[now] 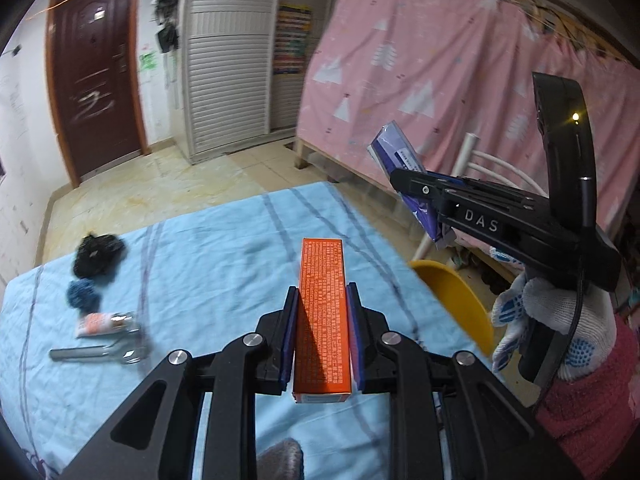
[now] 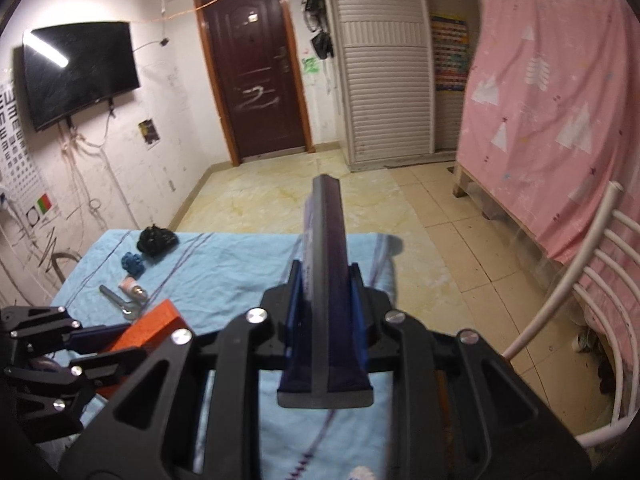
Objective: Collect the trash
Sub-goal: 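Carry the orange box and purple tube to the yellow bin and open both tools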
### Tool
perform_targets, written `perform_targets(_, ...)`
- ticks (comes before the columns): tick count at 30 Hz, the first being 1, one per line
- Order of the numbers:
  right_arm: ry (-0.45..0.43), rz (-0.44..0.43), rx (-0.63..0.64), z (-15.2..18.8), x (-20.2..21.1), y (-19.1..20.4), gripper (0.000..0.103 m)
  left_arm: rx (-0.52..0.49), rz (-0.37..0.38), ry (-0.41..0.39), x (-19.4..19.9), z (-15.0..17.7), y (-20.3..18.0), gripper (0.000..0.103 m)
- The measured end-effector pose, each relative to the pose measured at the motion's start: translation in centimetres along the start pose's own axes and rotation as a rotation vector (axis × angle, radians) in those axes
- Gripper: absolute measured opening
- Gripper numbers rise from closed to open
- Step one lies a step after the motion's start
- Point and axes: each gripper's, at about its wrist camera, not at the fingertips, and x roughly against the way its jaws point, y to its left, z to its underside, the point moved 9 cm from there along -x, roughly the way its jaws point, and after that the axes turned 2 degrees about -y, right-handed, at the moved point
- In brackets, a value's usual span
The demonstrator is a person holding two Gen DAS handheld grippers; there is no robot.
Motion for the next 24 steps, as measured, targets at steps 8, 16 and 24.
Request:
perform_targets(8, -0.021, 0.092, -0.086, 3.1, 2.6, -6.3, 0.021, -0.099, 0.130, -0.006, -2.1, -0.4, -7.3, 0.013)
perform_targets(16, -0.017, 0.158, -0.167, 5.9, 4.6, -12.0, 0.022, -0.192, 0.186, 0.035, -4.8, -0.4, -13.3, 0.013)
perform_targets(24, -0.016, 0.190, -0.244, 8.0, 5.2, -15.0, 0.022, -0.244, 0.206, 0.072, -7.9, -1.2, -17.7, 0.013)
